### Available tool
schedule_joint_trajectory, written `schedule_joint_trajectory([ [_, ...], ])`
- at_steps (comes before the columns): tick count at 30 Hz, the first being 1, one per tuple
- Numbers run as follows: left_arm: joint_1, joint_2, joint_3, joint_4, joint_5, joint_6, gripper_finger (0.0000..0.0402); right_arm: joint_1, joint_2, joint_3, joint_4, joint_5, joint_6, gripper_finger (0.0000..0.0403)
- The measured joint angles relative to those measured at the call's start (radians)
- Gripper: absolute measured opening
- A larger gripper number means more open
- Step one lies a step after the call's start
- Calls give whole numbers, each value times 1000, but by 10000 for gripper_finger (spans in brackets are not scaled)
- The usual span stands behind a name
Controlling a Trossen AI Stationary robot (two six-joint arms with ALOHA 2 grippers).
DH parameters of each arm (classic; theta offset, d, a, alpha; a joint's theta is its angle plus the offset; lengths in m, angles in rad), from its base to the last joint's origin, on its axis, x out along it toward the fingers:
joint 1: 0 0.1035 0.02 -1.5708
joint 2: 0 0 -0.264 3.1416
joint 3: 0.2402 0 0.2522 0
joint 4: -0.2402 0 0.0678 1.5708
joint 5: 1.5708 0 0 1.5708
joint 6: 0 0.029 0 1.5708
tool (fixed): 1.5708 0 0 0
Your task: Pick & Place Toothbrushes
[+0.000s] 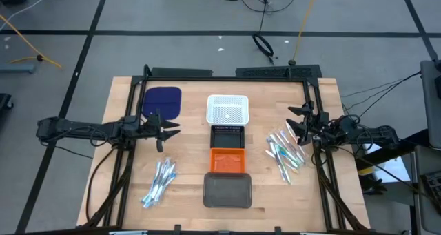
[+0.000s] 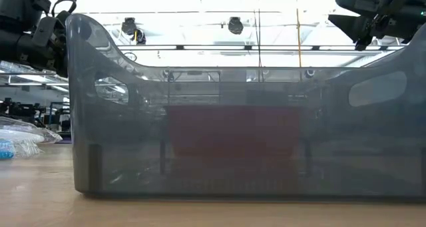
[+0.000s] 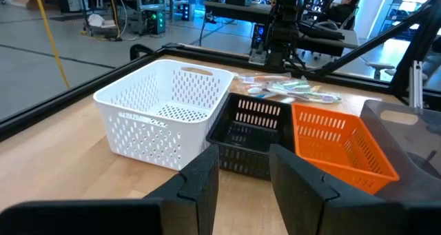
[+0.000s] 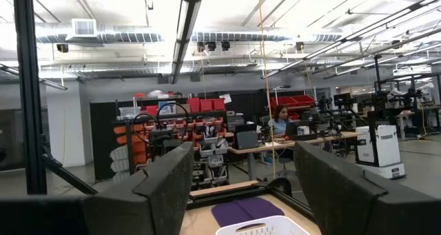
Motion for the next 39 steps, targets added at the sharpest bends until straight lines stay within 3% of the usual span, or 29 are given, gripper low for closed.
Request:
schedule_joint_trajectory([
  [15, 0, 0, 0, 15, 0, 23, 129, 0, 0, 0, 8, -8, 14, 242],
  [28, 0, 0, 0, 16, -58, 31, 129, 0, 0, 0, -3, -370, 157, 242],
  [30, 0, 0, 0, 16, -83, 31, 129, 0, 3, 0, -12, -312, 207, 242],
  [32, 0, 0, 0, 16, -109, 31, 129, 0, 6, 10, -73, -185, 282, 239],
  [35, 0, 0, 0, 32, -140, 31, 129, 0, 28, 66, -348, -11, 377, 229],
  [39, 0, 0, 0, 65, -154, 31, 129, 0, 100, 171, -652, 126, 507, 204],
])
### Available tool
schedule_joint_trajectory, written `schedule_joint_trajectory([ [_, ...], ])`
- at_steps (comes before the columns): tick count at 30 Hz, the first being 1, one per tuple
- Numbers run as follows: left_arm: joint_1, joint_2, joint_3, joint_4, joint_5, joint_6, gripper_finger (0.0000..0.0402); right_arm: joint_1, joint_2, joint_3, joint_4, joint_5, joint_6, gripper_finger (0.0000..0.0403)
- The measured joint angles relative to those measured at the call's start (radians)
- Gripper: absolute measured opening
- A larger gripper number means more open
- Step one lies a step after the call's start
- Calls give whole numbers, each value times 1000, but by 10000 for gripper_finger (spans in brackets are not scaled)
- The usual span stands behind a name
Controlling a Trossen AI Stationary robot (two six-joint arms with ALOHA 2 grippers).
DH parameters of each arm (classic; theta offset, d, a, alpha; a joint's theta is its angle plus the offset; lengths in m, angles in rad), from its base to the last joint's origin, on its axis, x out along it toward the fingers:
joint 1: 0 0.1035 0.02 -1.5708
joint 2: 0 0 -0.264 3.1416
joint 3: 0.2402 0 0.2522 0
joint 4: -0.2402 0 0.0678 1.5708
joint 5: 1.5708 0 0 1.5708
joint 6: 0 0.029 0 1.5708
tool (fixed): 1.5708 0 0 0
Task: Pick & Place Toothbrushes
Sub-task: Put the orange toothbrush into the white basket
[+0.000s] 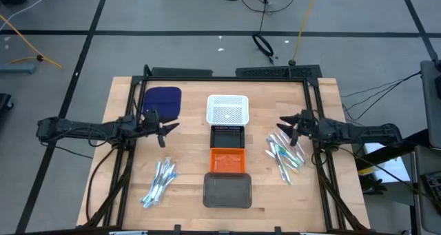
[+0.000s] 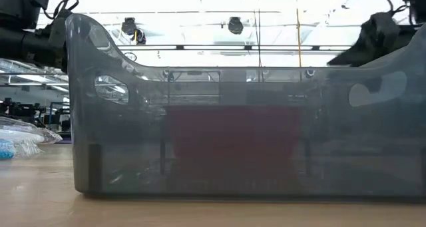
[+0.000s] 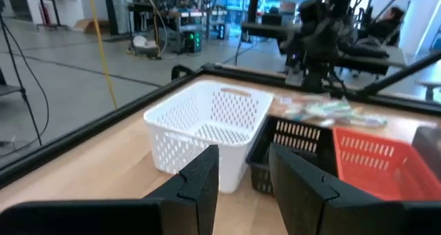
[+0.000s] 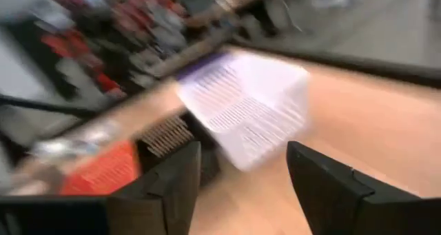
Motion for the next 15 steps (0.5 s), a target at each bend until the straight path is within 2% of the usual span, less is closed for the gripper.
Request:
schedule_joint_trajectory([
  [5, 0, 0, 0, 29, -4, 0, 129, -8, 113, 113, -152, 8, 69, 167],
  [11, 0, 0, 0, 28, -4, 0, 129, -45, 280, 266, -451, 3, 134, 127],
  [15, 0, 0, 0, 27, -5, 0, 129, -82, 393, 322, -562, -60, 181, 117],
])
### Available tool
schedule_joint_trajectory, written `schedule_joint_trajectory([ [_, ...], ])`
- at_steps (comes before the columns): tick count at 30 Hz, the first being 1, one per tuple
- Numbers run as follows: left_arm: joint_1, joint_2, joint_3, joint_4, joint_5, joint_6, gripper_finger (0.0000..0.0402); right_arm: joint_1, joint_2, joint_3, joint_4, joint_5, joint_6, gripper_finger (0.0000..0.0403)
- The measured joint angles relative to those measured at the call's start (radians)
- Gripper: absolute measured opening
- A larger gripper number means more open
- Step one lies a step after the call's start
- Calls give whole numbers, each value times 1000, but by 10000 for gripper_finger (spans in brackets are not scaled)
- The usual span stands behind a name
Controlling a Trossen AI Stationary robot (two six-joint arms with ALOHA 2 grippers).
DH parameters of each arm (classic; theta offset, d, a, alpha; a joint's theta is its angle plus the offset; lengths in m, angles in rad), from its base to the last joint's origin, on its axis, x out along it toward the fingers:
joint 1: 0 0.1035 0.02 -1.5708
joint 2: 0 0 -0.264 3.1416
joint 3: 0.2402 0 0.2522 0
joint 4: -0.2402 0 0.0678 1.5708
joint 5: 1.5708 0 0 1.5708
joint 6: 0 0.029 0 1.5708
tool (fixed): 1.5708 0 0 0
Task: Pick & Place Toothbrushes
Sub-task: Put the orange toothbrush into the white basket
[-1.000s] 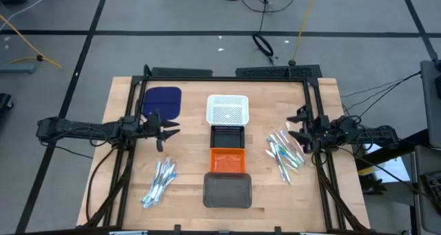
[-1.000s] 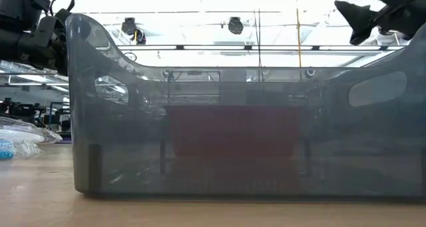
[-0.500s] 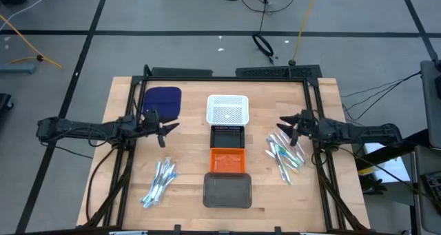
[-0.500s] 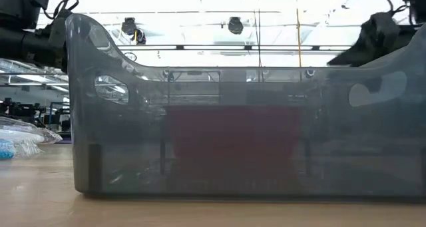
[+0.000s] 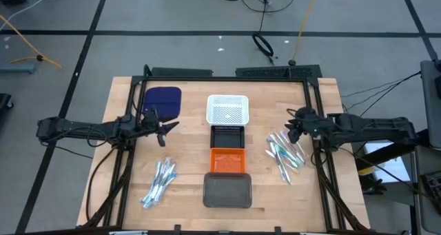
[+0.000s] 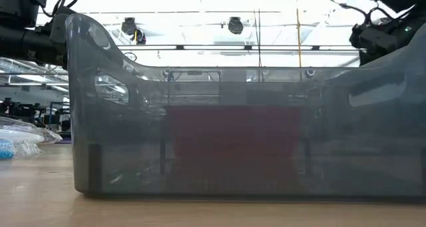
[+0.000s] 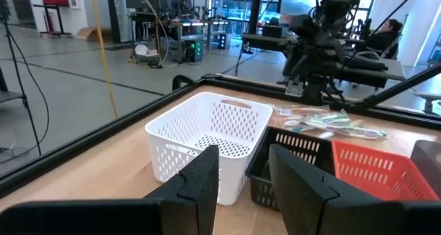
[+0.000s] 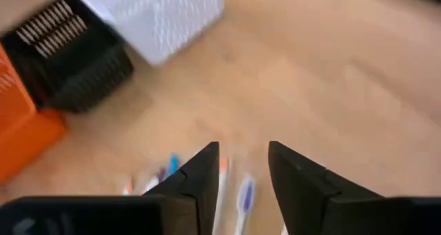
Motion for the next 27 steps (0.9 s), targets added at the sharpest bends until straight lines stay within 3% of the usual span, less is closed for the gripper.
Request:
schedule_joint_trajectory([
  [6, 0, 0, 0, 0, -6, 0, 129, -70, 152, 4, -90, -120, 24, 122],
  [27, 0, 0, 0, 4, -7, 13, 129, -232, 421, 4, -93, -207, -7, 139],
])
